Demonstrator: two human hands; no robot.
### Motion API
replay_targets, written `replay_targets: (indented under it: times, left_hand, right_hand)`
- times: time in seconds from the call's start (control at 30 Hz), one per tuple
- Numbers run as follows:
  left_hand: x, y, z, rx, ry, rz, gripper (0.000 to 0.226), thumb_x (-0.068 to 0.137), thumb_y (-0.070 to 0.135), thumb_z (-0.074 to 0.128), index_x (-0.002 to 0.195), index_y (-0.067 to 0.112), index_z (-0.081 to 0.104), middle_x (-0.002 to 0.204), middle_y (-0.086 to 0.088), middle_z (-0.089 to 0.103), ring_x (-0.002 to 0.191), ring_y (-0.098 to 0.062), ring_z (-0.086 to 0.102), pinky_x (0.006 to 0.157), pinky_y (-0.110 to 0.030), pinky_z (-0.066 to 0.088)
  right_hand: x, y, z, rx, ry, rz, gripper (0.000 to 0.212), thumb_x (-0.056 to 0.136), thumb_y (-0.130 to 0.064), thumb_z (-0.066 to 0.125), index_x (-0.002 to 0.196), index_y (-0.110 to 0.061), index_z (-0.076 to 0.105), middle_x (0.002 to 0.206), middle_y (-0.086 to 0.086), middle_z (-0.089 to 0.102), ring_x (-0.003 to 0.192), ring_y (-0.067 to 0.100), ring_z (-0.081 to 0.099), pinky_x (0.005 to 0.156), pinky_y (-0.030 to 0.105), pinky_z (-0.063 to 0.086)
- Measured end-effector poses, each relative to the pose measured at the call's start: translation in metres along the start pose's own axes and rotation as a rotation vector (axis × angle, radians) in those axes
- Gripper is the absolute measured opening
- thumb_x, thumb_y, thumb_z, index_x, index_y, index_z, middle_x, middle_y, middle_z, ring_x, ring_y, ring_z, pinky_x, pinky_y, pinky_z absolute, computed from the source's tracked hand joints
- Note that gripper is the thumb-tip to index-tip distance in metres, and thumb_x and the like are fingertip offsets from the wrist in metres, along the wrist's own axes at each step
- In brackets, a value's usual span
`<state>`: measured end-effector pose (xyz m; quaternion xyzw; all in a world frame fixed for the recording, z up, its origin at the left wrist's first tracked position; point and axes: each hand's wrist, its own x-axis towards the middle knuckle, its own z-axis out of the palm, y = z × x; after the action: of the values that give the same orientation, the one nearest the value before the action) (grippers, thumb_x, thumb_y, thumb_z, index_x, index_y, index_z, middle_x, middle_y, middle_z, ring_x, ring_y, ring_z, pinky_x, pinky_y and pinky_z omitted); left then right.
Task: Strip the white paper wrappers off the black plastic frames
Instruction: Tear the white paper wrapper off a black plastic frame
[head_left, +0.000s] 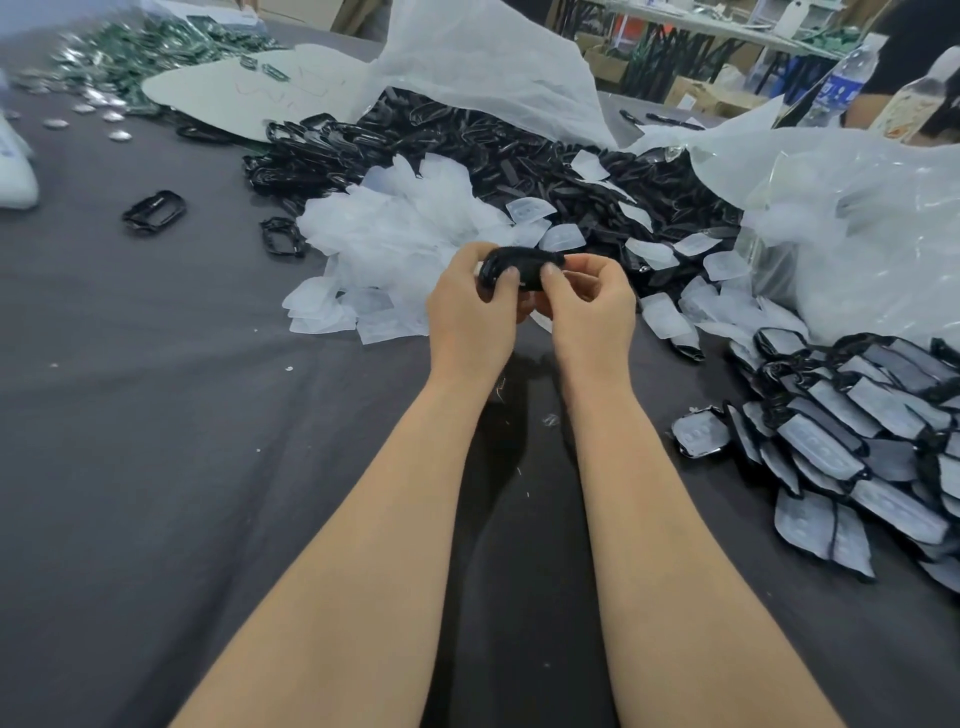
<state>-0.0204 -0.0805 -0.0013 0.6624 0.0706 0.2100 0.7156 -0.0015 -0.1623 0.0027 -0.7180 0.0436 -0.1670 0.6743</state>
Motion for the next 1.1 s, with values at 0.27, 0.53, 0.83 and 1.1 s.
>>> replay_targets:
  times: [0.27, 0.53, 0.83, 1.1]
  left_hand:
    - [0.019, 0.042, -0.042, -0.479, 0.426, -0.029, 0.013, 0.095, 0.0, 0.049, 0.093, 0.012, 0.05, 0.069, -0.005, 0.061, 0.051, -0.004, 0.061, 0.056, -0.017, 0.051]
    - [0.014, 0.047, -0.047, -0.557, 0.46, -0.07, 0.013, 0.094, 0.001, 0.049, 0.093, 0.014, 0.05, 0.071, -0.005, 0.061, 0.053, -0.005, 0.061, 0.057, -0.017, 0.051]
    - [0.008, 0.042, -0.036, -0.553, 0.441, -0.103, 0.018, 0.095, 0.004, 0.051, 0.089, 0.021, 0.049, 0.072, -0.004, 0.062, 0.053, -0.003, 0.061, 0.057, -0.016, 0.05]
    - [0.008, 0.045, -0.023, -0.564, 0.404, -0.112, 0.013, 0.095, 0.005, 0.051, 0.093, 0.018, 0.05, 0.072, -0.004, 0.063, 0.055, -0.004, 0.061, 0.059, -0.018, 0.052]
  right_hand:
    - [-0.034, -0.006, 0.042, -0.756, -0.419, -0.244, 0.034, 0.089, -0.034, 0.062, 0.117, -0.014, 0.061, 0.114, 0.003, 0.061, 0.104, 0.021, 0.056, 0.094, 0.038, 0.043]
    - [-0.04, -0.007, 0.048, -0.88, -0.413, -0.345, 0.017, 0.096, -0.016, 0.047, 0.103, -0.005, 0.058, 0.107, 0.012, 0.059, 0.1, 0.029, 0.053, 0.075, 0.032, 0.036]
    - [-0.044, -0.007, 0.066, -1.001, -0.361, -0.268, 0.026, 0.098, -0.017, 0.038, 0.122, -0.007, 0.043, 0.123, 0.012, 0.051, 0.113, 0.033, 0.047, 0.088, 0.037, 0.037]
    - [-0.039, -0.007, 0.052, -0.746, -0.37, -0.213, 0.023, 0.091, -0.012, 0.047, 0.072, -0.016, 0.035, 0.083, 0.004, 0.053, 0.08, 0.026, 0.044, 0.059, 0.031, 0.027]
